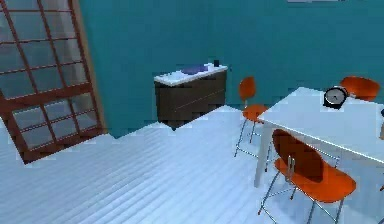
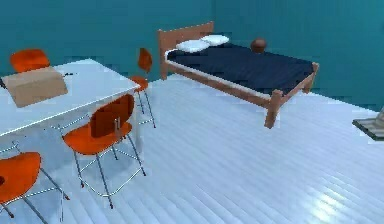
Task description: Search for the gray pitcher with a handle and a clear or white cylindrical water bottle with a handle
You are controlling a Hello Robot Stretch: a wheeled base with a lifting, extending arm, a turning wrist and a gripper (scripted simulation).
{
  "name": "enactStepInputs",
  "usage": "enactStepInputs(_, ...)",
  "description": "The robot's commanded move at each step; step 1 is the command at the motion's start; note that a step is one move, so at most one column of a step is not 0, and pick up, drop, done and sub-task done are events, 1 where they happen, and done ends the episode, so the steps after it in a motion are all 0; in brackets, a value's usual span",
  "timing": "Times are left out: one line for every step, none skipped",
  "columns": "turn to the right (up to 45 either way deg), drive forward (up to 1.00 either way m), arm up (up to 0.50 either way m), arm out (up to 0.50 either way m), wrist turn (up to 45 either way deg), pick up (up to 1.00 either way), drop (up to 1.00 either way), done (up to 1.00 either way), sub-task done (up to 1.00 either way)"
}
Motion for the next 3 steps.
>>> enactStepInputs(0.0,1.0,0.0,0.0,0.0,0.0,0.0,0.0,0.0)
enactStepInputs(0.0,1.0,0.0,0.0,0.0,0.0,0.0,0.0,0.0)
enactStepInputs(6.0,0.0,0.0,0.0,0.0,0.0,0.0,0.0,0.0)
